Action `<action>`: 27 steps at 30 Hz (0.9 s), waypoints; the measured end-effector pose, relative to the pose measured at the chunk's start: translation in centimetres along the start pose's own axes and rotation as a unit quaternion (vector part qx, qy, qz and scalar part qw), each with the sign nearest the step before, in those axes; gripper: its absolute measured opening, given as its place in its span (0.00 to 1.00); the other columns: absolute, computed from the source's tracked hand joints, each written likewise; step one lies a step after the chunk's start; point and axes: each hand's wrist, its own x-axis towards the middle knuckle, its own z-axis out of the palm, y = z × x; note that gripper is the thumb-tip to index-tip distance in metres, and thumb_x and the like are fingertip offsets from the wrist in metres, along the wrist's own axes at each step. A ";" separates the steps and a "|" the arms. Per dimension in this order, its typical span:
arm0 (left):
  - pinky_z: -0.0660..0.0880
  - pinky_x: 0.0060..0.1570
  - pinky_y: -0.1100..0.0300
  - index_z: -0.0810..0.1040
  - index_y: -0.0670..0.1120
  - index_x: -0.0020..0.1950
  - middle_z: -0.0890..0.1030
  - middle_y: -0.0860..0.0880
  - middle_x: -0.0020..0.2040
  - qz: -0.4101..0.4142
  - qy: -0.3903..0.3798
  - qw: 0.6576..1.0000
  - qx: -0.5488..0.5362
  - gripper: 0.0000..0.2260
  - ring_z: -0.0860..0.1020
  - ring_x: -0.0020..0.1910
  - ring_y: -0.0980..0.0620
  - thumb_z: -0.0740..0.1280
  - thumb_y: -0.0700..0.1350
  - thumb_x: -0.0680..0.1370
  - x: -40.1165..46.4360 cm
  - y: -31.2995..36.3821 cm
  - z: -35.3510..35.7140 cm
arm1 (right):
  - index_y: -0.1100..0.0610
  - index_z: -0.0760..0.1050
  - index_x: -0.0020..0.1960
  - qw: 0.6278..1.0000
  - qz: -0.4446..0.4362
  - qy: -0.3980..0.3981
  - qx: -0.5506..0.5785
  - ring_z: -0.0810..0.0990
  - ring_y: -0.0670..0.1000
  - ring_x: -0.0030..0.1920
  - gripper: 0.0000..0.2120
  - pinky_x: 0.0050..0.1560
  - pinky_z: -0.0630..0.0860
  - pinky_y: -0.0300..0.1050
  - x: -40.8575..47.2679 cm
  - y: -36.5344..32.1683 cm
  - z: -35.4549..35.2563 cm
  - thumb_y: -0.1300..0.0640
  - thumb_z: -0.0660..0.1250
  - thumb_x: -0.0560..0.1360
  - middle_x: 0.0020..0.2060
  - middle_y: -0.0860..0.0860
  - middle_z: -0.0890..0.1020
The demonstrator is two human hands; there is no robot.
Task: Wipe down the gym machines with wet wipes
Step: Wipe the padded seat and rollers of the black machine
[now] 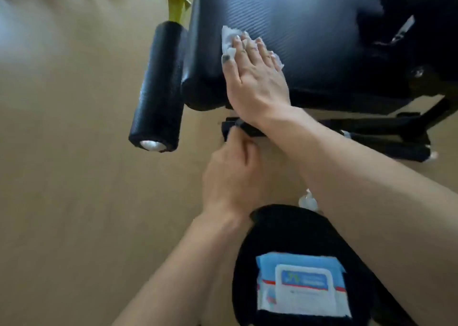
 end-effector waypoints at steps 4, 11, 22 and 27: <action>0.75 0.46 0.50 0.73 0.50 0.58 0.80 0.50 0.50 0.126 0.086 0.985 0.076 0.07 0.78 0.47 0.52 0.60 0.44 0.81 5.5 -3.6 -10.0 | 0.52 0.48 0.84 0.996 0.055 0.065 -0.008 0.43 0.49 0.83 0.29 0.81 0.38 0.50 -1.7 -3.0 2.4 0.43 0.42 0.86 0.84 0.50 0.48; 0.65 0.73 0.50 0.68 0.44 0.77 0.69 0.48 0.74 0.327 -0.029 0.885 0.331 0.24 0.66 0.73 0.46 0.63 0.41 0.80 11.3 -2.0 -12.8 | 0.52 0.48 0.84 0.991 0.090 0.092 0.023 0.42 0.47 0.82 0.27 0.80 0.36 0.46 -2.1 -5.4 3.3 0.46 0.42 0.87 0.84 0.49 0.48; 0.59 0.75 0.53 0.74 0.45 0.73 0.76 0.49 0.67 0.384 -0.060 0.871 0.302 0.27 0.72 0.69 0.45 0.57 0.37 0.74 13.0 -2.2 -14.5 | 0.53 0.53 0.83 0.973 0.136 0.180 0.056 0.44 0.48 0.83 0.26 0.81 0.36 0.47 -1.6 -6.8 5.3 0.48 0.42 0.87 0.83 0.49 0.52; 0.59 0.76 0.54 0.76 0.46 0.71 0.78 0.50 0.65 0.470 -0.099 0.836 0.266 0.24 0.73 0.68 0.47 0.62 0.35 0.76 16.0 -3.8 -15.7 | 0.57 0.51 0.83 0.860 0.213 0.422 0.193 0.44 0.50 0.83 0.28 0.82 0.47 0.51 -0.8 -11.1 10.1 0.49 0.46 0.86 0.83 0.52 0.51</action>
